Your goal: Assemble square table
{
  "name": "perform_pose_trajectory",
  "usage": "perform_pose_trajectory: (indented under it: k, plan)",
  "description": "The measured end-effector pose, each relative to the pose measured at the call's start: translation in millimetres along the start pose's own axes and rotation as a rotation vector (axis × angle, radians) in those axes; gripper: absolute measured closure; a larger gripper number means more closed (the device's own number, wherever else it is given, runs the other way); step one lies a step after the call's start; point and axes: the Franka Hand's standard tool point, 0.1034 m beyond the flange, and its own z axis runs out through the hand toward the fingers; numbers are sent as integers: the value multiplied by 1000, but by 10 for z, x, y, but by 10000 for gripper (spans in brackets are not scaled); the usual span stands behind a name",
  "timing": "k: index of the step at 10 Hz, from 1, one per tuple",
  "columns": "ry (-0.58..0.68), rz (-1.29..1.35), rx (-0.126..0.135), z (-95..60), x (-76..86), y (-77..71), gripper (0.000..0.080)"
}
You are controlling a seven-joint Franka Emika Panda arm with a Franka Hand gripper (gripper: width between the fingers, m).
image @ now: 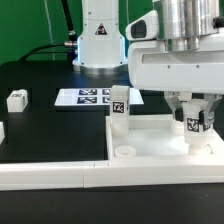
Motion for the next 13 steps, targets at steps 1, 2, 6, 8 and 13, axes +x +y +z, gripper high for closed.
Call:
perform_pose_trajectory:
  k: [1,2,6,8,13]
  plan:
    - [-1,169,11,9,10,16,506]
    - [0,325,9,15,-4,24,506]
    - [-1,656,-8,15,-69,33,506]
    - [0,586,-7,20,-63,37,295]
    - [11,-4,-135,19,-301,-85,151]
